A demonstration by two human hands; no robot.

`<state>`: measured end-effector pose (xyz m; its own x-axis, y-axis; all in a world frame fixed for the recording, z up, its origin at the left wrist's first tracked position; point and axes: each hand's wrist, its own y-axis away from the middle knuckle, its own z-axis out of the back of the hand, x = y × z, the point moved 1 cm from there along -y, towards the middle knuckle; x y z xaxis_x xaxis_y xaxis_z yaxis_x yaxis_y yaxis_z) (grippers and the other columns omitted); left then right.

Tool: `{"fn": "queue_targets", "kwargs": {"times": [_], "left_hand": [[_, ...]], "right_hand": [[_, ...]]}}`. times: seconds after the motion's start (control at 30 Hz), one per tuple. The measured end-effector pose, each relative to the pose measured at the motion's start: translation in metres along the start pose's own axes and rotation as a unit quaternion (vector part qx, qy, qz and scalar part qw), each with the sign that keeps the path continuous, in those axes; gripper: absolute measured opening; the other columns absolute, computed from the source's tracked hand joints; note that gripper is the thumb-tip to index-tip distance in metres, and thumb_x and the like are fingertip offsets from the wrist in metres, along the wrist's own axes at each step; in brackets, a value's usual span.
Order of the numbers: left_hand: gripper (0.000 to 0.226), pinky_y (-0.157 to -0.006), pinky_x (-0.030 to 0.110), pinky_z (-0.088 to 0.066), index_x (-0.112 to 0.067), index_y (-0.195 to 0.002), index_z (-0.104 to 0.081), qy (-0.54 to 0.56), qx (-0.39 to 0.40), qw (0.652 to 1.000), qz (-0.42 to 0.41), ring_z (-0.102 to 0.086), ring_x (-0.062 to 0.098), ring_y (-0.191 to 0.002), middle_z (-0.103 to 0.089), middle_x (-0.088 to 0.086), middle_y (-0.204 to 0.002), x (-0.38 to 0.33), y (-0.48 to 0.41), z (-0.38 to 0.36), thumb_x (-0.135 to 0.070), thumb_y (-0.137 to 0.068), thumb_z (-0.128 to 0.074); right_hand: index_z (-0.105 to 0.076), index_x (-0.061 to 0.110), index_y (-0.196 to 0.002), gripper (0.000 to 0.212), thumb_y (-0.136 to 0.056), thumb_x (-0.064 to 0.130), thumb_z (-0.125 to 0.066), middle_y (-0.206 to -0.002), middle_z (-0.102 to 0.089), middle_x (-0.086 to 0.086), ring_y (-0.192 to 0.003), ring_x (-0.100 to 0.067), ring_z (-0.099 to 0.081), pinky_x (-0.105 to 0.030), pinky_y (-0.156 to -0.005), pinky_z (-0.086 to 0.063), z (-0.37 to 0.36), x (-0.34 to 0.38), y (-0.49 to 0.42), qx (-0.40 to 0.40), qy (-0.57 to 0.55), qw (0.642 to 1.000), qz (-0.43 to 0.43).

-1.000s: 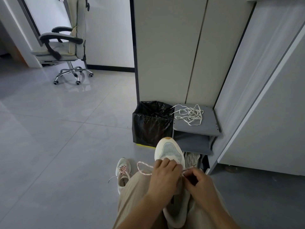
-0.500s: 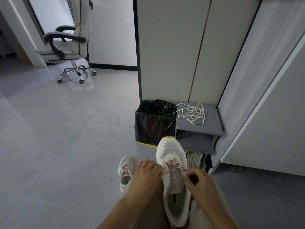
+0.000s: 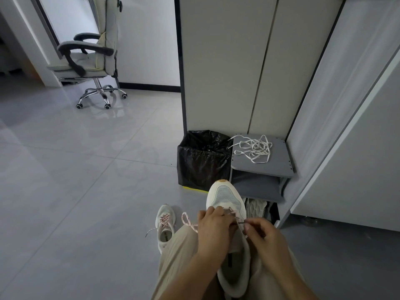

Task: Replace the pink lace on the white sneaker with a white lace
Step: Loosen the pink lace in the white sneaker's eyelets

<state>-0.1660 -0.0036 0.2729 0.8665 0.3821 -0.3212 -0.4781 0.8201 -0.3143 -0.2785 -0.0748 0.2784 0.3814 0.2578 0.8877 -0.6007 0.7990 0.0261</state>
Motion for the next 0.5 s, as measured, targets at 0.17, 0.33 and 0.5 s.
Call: {"fn": "queue_targets", "kwargs": {"times": [0.17,0.33,0.5], "left_hand": [[0.024,-0.059,0.019,-0.044,-0.037,-0.063,-0.071,0.01,-0.01,1.0,0.012,-0.054,0.005,-0.06,-0.054,-0.017,-0.063,0.0,0.001,-0.001,-0.038,-0.048,-0.09],[0.013,-0.065,0.014,-0.038,-0.038,-0.063,-0.07,0.024,-0.023,0.999,0.01,-0.053,0.002,-0.062,-0.054,-0.019,-0.065,-0.001,-0.001,-0.003,-0.038,-0.057,-0.082],[0.011,-0.068,0.018,-0.033,-0.033,-0.066,-0.068,0.05,-0.044,0.998,0.003,-0.056,0.006,-0.064,-0.058,-0.016,-0.069,0.01,0.0,0.002,-0.031,-0.064,-0.079]], "right_hand": [[-0.063,0.017,-0.079,0.013,-0.089,0.01,-0.059,-0.073,-0.065,0.004,-0.058,-0.001,-0.06,-0.007,-0.055,-0.043,0.008,0.004,-0.027,0.08,0.026,0.996,-0.034],[-0.064,0.006,-0.082,0.014,-0.09,0.015,-0.058,-0.077,-0.066,-0.005,-0.065,-0.007,-0.059,-0.007,-0.056,-0.042,0.006,0.003,-0.037,0.136,0.067,0.988,-0.031],[-0.056,0.026,-0.084,0.007,-0.09,0.029,-0.057,-0.082,-0.061,0.008,-0.073,-0.001,-0.058,-0.008,-0.058,-0.042,0.0,0.004,-0.028,0.131,0.071,0.988,-0.033]]}}
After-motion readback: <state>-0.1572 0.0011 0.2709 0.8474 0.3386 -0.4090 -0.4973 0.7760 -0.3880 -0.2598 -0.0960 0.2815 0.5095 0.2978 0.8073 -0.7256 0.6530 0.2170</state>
